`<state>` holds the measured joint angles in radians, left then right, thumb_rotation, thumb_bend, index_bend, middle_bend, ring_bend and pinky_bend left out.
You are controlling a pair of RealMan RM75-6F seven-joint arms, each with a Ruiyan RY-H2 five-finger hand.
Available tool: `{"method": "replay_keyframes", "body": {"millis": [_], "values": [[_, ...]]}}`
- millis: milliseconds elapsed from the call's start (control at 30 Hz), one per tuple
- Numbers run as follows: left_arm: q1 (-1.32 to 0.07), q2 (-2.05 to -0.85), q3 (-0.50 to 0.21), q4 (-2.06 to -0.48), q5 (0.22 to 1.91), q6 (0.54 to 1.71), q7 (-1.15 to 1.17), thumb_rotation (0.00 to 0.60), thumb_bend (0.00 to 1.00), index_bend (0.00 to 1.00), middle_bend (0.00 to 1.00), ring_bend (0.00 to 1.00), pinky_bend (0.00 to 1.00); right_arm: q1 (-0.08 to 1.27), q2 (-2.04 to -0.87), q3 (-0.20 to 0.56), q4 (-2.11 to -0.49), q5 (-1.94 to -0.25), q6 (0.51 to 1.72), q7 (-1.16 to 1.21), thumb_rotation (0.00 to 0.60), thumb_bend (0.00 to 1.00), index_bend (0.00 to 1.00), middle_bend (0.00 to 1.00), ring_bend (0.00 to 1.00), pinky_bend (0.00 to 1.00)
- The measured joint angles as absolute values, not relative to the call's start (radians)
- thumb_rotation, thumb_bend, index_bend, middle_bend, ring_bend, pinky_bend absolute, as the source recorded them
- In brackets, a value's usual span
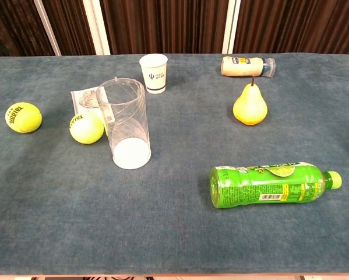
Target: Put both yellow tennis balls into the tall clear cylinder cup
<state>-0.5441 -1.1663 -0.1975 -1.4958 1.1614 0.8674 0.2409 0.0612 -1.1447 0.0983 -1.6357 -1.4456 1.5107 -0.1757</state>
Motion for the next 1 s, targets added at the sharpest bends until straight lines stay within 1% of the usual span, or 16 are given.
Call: {"method": "replay_keyframes", "body": {"millis": [200, 400, 667, 767, 900, 1000], "values": [[-0.612, -1.226, -0.200, -1.445, 1.067, 0.801, 0.317, 0.600, 0.04, 0.12, 0.04, 0.02, 0.16, 0.062, -1.148, 0.101, -1.632, -1.438, 1.507, -0.181, 0.600, 0.34, 0.08, 0.08, 0.11, 0.04], [-0.655, -1.298, -0.189, -1.376, 1.020, 0.760, 0.338, 0.600, 0.04, 0.14, 0.09, 0.07, 0.21, 0.061, -1.148, 0.106, -1.630, -1.429, 1.511, -0.182, 0.600, 0.34, 0.08, 0.08, 0.11, 0.04], [-0.685, -1.365, -0.163, -1.310, 1.013, 0.750, 0.361, 0.600, 0.04, 0.19, 0.18, 0.16, 0.32, 0.060, -1.149, 0.107, -1.631, -1.425, 1.513, -0.185, 0.600, 0.34, 0.08, 0.08, 0.11, 0.04], [-0.690, -1.381, -0.152, -1.288, 1.008, 0.750, 0.369, 0.600, 0.04, 0.19, 0.22, 0.19, 0.34, 0.059, -1.148, 0.109, -1.632, -1.425, 1.516, -0.183, 0.600, 0.34, 0.08, 0.08, 0.11, 0.04], [-0.697, -1.398, -0.136, -1.255, 0.987, 0.735, 0.385, 0.600, 0.04, 0.21, 0.24, 0.21, 0.35, 0.058, -1.147, 0.110, -1.632, -1.423, 1.518, -0.182, 0.600, 0.34, 0.08, 0.08, 0.11, 0.04], [-0.705, -1.412, -0.124, -1.230, 0.966, 0.720, 0.402, 0.600, 0.06, 0.24, 0.28, 0.25, 0.39, 0.058, -1.148, 0.111, -1.631, -1.420, 1.517, -0.182, 0.600, 0.34, 0.08, 0.08, 0.11, 0.04]]}}
